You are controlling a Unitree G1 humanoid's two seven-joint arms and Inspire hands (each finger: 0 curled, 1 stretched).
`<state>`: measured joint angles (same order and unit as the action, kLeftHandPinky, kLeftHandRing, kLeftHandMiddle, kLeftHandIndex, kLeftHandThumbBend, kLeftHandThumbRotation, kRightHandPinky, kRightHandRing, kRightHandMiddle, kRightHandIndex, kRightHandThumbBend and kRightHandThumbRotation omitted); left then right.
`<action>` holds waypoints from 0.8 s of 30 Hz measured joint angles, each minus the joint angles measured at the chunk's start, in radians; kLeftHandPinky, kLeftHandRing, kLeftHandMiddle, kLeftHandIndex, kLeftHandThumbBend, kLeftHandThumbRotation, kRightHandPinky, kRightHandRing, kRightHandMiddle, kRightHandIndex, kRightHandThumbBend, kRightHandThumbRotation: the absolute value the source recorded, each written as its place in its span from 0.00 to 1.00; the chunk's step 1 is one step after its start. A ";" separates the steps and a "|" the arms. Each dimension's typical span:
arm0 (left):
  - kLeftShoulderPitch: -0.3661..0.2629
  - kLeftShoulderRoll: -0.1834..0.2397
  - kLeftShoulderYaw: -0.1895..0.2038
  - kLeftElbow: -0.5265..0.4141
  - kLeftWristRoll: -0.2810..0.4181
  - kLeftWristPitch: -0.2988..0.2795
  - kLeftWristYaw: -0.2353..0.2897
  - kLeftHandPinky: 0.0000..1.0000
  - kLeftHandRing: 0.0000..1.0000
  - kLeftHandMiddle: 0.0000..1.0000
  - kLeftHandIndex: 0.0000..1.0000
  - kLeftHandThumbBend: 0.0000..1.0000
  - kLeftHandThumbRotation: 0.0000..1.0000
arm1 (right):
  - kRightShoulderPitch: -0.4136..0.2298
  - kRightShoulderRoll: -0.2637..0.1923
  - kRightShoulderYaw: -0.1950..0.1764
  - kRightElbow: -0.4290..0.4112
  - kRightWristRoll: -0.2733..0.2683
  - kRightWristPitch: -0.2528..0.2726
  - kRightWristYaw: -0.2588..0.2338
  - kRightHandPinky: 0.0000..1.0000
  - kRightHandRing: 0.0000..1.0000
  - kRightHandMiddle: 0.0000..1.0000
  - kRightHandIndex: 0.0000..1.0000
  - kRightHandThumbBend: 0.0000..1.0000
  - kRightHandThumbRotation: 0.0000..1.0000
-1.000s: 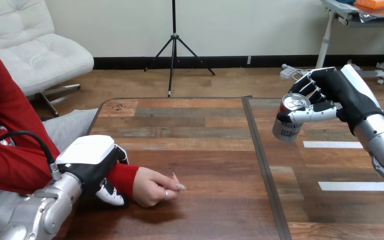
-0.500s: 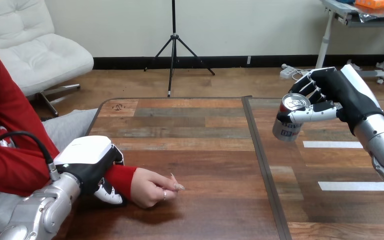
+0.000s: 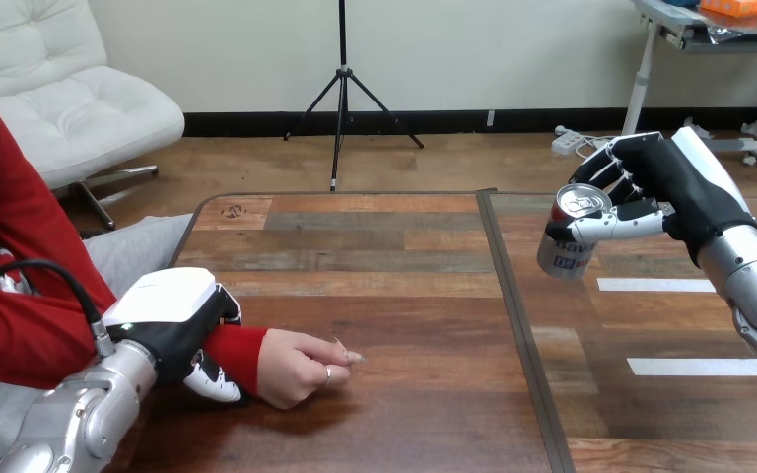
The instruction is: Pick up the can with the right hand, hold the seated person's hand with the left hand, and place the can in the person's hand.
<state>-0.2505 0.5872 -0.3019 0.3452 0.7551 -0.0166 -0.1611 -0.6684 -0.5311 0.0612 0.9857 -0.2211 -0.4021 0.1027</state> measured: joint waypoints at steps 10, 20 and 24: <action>0.010 0.001 0.008 -0.007 -0.008 -0.002 0.004 0.24 0.30 0.38 0.38 0.75 0.00 | 0.000 0.002 0.000 -0.003 0.001 0.012 0.000 0.35 0.39 0.43 0.47 0.77 0.00; 0.051 0.008 0.042 -0.034 -0.039 -0.036 0.033 0.21 0.26 0.34 0.36 0.76 0.00 | 0.000 0.015 0.000 -0.003 0.004 0.012 0.000 0.36 0.39 0.44 0.46 0.78 0.00; 0.063 0.012 0.053 -0.042 -0.049 -0.049 0.036 0.20 0.25 0.33 0.35 0.74 0.00 | 0.000 0.024 0.001 -0.003 0.004 0.013 0.000 0.36 0.38 0.44 0.46 0.78 0.00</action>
<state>-0.1872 0.5993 -0.2492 0.3035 0.7065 -0.0658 -0.1249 -0.6685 -0.5071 0.0617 0.9829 -0.2172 -0.3888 0.1024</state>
